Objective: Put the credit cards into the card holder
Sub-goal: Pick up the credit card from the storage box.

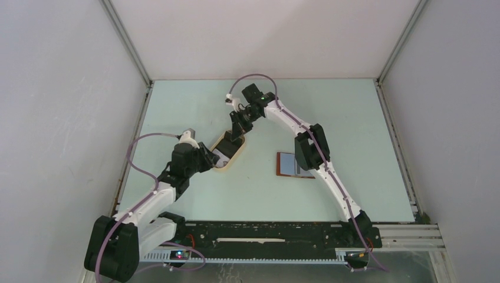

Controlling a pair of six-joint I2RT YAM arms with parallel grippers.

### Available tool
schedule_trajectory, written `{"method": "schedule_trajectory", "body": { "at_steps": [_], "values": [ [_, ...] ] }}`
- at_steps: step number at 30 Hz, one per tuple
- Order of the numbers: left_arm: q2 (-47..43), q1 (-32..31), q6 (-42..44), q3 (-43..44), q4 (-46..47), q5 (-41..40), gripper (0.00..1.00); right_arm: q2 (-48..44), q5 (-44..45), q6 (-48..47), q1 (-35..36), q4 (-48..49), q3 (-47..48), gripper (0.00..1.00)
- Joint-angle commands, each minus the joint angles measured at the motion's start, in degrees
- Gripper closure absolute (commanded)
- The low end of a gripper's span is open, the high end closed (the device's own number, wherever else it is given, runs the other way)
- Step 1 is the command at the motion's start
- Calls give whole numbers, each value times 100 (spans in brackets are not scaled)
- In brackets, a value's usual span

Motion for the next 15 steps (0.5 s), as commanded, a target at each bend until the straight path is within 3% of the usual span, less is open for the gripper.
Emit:
{"method": "schedule_trajectory", "body": {
  "at_steps": [1, 5, 8, 15],
  "values": [
    [-156, 45, 52, 63, 37, 85, 65, -90, -94, 145, -12, 132, -2, 88],
    [-303, 45, 61, 39, 8, 144, 65, -427, 96, 310, -59, 354, -527, 100],
    [-437, 45, 61, -1, -32, 235, 65, -943, 394, 356, -54, 628, -1363, 100],
    [-829, 45, -94, -224, 127, 579, 65, -2404, 1023, 1177, 1, 2241, -3931, 100]
  ]
}}
